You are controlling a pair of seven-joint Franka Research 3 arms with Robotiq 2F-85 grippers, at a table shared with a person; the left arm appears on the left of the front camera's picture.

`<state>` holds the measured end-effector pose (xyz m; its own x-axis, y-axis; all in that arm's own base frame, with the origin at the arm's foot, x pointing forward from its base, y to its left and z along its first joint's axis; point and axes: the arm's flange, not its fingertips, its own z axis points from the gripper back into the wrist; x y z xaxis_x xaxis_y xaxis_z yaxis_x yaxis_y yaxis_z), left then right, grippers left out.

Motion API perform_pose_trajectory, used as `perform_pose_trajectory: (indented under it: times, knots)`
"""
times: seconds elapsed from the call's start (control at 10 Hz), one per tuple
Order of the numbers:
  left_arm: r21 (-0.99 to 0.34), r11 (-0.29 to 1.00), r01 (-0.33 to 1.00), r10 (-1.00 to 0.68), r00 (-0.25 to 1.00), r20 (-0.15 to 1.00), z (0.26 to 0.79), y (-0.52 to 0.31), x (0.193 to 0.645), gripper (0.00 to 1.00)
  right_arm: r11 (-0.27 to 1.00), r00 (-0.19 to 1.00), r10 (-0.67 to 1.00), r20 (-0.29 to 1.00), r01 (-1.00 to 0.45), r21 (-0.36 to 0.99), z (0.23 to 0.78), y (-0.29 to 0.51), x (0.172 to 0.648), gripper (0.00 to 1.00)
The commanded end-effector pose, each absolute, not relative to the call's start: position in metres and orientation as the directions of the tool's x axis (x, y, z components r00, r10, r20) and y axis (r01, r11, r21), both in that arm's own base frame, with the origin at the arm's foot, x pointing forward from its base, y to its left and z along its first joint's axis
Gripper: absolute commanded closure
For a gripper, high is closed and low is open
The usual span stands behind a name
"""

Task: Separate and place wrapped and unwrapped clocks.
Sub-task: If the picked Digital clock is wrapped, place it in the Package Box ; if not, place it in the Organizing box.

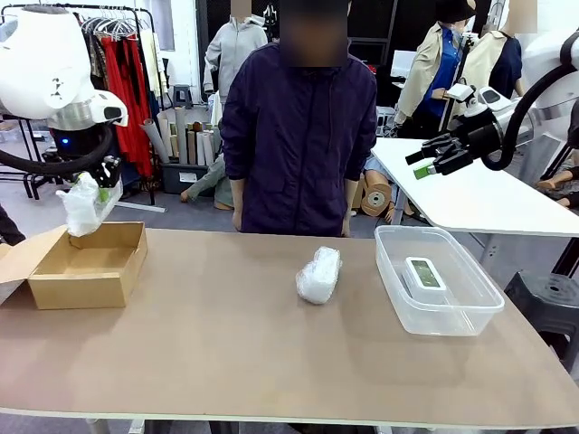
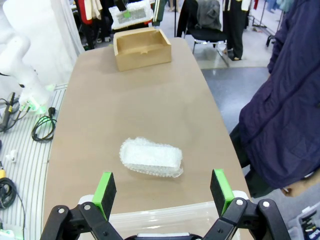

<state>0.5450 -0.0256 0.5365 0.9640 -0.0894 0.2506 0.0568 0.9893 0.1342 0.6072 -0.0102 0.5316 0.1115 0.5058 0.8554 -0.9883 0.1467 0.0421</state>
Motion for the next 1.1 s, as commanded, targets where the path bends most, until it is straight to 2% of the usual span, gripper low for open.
perform_pose_trajectory:
  times: [0.0, 0.3, 1.0]
  knots:
    - [0.162, 0.987, -0.013, -0.029, 0.967, 0.251, 0.502, -0.006, 0.558, 1.0, 0.142, 0.107, 0.503, 0.858, -0.989, 0.041, 0.534, -0.009, 0.607, 0.0]
    - [0.149, 0.988, 0.042, -0.067, 0.983, 0.171, 0.449, 0.025, 0.576, 1.0, 0.142, 0.107, 0.503, 0.858, -0.989, 0.041, 0.534, -0.009, 0.607, 0.0]
    - [0.242, 0.97, 0.002, -0.045, 0.984, 0.172, 0.395, 0.051, 0.589, 1.0, 0.142, 0.107, 0.503, 0.858, -0.989, 0.041, 0.534, -0.009, 0.607, 0.0]
